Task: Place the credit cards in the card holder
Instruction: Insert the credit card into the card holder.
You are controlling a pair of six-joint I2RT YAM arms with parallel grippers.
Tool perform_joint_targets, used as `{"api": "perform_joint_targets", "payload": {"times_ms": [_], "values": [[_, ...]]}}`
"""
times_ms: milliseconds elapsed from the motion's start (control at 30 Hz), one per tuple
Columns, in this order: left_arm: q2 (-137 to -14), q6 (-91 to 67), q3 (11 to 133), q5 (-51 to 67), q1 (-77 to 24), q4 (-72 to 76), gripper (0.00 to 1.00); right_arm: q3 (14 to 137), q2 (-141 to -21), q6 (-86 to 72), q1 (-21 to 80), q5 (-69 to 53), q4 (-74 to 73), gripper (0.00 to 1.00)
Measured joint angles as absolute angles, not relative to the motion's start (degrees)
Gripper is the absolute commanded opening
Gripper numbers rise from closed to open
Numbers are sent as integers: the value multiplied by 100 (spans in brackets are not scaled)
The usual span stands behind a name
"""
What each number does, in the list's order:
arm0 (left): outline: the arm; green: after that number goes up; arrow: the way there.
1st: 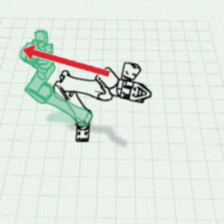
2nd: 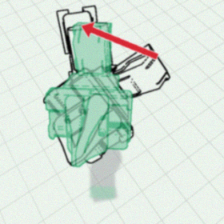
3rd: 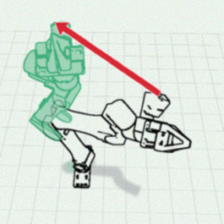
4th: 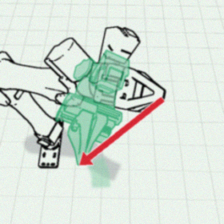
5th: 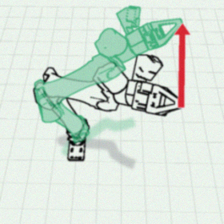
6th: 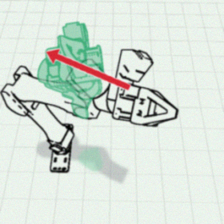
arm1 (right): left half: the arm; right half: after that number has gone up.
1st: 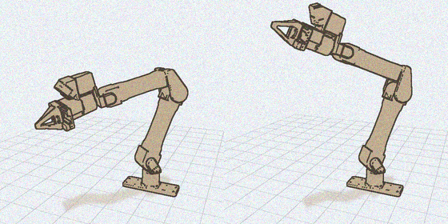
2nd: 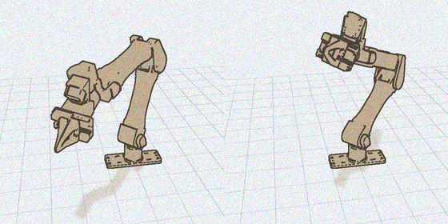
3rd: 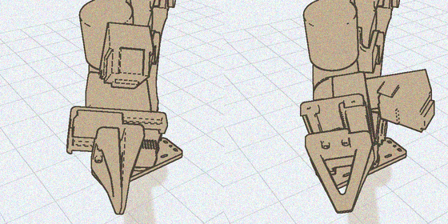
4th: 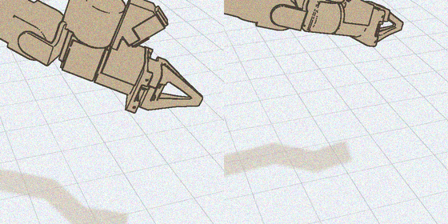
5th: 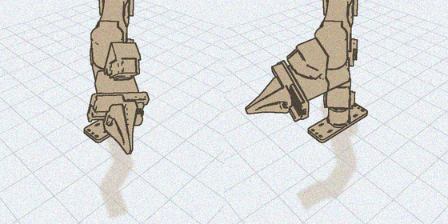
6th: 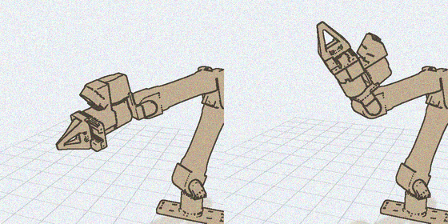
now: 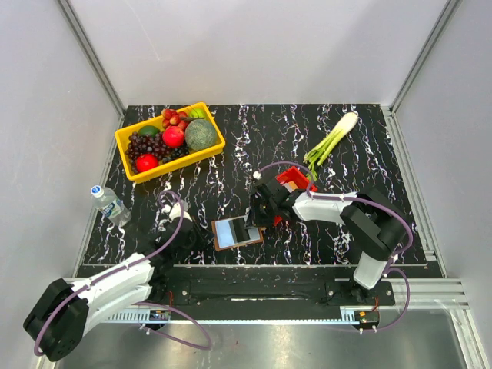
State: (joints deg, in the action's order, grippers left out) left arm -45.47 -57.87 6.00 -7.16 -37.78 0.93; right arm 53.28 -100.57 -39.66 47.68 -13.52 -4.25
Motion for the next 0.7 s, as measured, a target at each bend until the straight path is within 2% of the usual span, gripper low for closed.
{"api": "perform_joint_targets", "payload": {"times_ms": [200, 700], "values": [[-4547, -5787, 600, -716, -3778, 89, 0, 5315, -10057, -3940, 4768, -1363, -438, 2], [-4751, -5787, 600, -687, -3778, 270, 0, 5225, -10269, -4082, 4807, -1984, 27, 4]]}}
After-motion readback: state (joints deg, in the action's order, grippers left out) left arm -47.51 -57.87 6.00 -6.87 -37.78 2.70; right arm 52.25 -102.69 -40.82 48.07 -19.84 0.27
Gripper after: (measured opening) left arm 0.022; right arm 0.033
